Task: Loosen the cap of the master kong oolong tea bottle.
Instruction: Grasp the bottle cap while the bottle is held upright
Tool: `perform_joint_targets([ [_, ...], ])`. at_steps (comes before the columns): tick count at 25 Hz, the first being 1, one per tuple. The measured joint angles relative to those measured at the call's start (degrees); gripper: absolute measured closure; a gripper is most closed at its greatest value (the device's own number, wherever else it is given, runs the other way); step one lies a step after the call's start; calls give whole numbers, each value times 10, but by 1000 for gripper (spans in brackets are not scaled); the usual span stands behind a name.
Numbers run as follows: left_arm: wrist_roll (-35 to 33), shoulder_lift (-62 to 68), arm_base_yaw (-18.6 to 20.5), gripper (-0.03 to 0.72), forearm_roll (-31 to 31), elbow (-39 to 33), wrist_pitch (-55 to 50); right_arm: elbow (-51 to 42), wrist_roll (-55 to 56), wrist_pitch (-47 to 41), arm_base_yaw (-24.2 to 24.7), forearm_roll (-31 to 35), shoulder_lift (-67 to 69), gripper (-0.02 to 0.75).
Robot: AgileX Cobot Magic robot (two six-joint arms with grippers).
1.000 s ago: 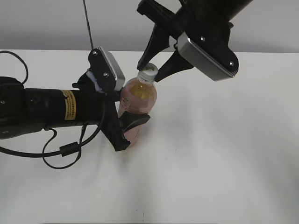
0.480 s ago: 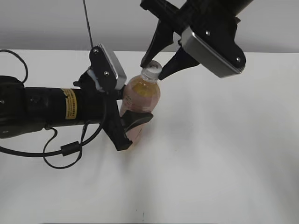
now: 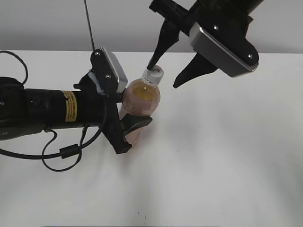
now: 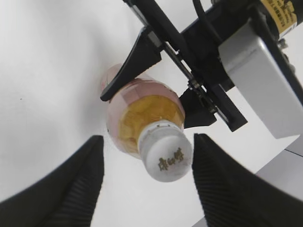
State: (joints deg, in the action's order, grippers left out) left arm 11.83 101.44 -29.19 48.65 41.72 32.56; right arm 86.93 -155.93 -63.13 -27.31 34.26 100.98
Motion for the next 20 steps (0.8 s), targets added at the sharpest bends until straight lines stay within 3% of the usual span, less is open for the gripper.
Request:
perform_joint_targets([
  [6, 0, 0, 0, 279, -1, 0, -1, 0, 100, -2, 0, 38, -1, 181],
  [12, 0, 0, 0, 279, -1, 0, -2, 0, 411, 61, 0, 150, -40, 169],
  [16, 0, 0, 0, 279, -1, 0, -2, 1, 742, 124, 0, 185, -68, 169],
  [18, 0, 0, 0, 279, -1, 0, -2, 2, 990, 135, 0, 153, -74, 168],
  [20, 1, 0, 0, 279, -1, 0, -2, 2, 1221, 129, 0, 65, -76, 168],
])
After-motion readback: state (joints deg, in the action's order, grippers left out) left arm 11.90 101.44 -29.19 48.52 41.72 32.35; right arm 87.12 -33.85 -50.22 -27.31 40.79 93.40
